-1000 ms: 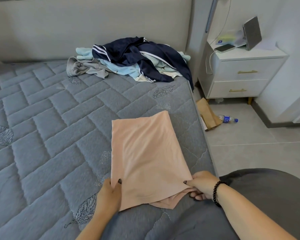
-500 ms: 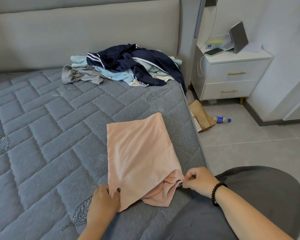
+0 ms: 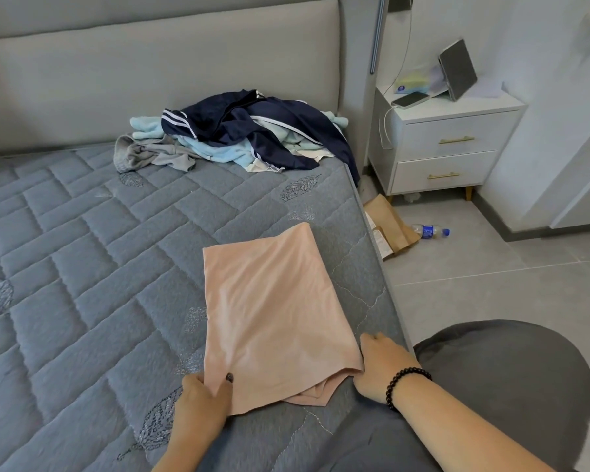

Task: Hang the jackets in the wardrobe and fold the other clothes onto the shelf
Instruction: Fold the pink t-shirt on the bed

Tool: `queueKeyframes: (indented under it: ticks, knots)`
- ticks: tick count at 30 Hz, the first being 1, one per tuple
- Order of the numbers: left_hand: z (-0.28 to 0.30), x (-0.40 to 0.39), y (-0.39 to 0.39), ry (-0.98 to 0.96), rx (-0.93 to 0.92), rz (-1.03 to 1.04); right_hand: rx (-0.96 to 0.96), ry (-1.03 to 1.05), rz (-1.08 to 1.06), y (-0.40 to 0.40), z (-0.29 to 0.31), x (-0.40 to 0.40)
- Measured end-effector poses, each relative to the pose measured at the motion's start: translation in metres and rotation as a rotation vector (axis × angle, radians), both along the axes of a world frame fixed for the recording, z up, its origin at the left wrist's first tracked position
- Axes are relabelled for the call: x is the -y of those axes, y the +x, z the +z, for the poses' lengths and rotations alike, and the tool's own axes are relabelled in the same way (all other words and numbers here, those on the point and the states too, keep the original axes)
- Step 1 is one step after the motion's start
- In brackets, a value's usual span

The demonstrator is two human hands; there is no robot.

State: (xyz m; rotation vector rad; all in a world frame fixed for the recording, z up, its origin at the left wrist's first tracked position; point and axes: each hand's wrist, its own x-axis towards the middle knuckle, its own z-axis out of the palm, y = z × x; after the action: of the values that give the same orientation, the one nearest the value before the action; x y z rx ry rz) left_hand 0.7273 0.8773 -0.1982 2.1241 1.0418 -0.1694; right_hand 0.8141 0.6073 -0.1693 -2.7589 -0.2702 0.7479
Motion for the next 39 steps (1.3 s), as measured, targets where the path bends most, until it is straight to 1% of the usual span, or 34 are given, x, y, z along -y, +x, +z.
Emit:
queueKeyframes:
  ticks: [3,5,7,8,9,10,12,14,15,19,21,22,24,26,28,31,35,39]
  knots:
    - [-0.004,-0.004,-0.001,0.043,-0.098,-0.169,0.098,0.073,0.057,0.002,0.002,-0.001]
    - [-0.005,-0.01,-0.003,0.023,-0.104,-0.24,0.119,0.031,0.089,0.003,0.001,-0.003]
    - [-0.004,-0.017,-0.006,-0.047,-0.073,-0.246,0.062,-0.066,0.131,0.003,-0.002,-0.003]
    - [-0.005,-0.021,-0.007,-0.125,-0.039,-0.217,0.03,-0.091,0.137,0.003,-0.005,-0.003]
    - [-0.005,-0.023,-0.009,-0.229,-0.001,-0.167,0.013,-0.072,0.122,0.003,-0.007,-0.003]
    - [-0.005,-0.024,-0.01,-0.341,0.028,-0.115,0.015,-0.01,0.08,0.003,-0.008,-0.003]
    - [-0.002,-0.023,-0.013,-0.499,0.046,-0.056,0.006,0.186,-0.091,0.005,-0.011,-0.003]
    - [0.001,-0.021,-0.015,-0.562,0.06,-0.026,-0.069,0.336,-0.276,0.008,-0.012,-0.004]
    - [0.003,-0.02,-0.015,-0.576,0.069,-0.019,-0.117,0.357,-0.327,0.011,-0.012,-0.004]
    - [0.01,-0.023,-0.01,-0.633,0.108,-0.007,-0.244,0.356,-0.379,0.015,-0.014,-0.003]
    - [0.013,-0.03,-0.006,-0.688,0.183,0.058,-0.259,0.406,-0.377,0.014,-0.01,-0.005]
    - [0.014,-0.035,-0.003,-0.689,0.225,0.095,-0.252,0.463,-0.397,0.015,-0.007,-0.007]
    - [0.018,-0.044,0.003,-0.692,0.305,0.134,-0.271,0.677,-0.536,0.019,0.002,-0.007]
    - [0.026,-0.05,0.014,-0.768,0.39,0.171,-0.348,0.916,-0.71,0.026,0.015,-0.005]
    - [0.037,-0.053,0.031,-0.857,0.44,0.198,-0.415,1.062,-0.812,0.036,0.029,-0.007]
    - [0.051,-0.055,0.062,-0.951,0.494,0.258,-0.445,1.113,-0.881,0.06,0.046,-0.02]
    - [0.064,-0.065,0.117,-1.09,0.513,0.384,-0.449,1.184,-0.934,0.112,0.064,-0.047]
    - [0.067,-0.081,0.17,-1.112,0.5,0.404,-0.419,1.188,-0.979,0.174,0.066,-0.073]
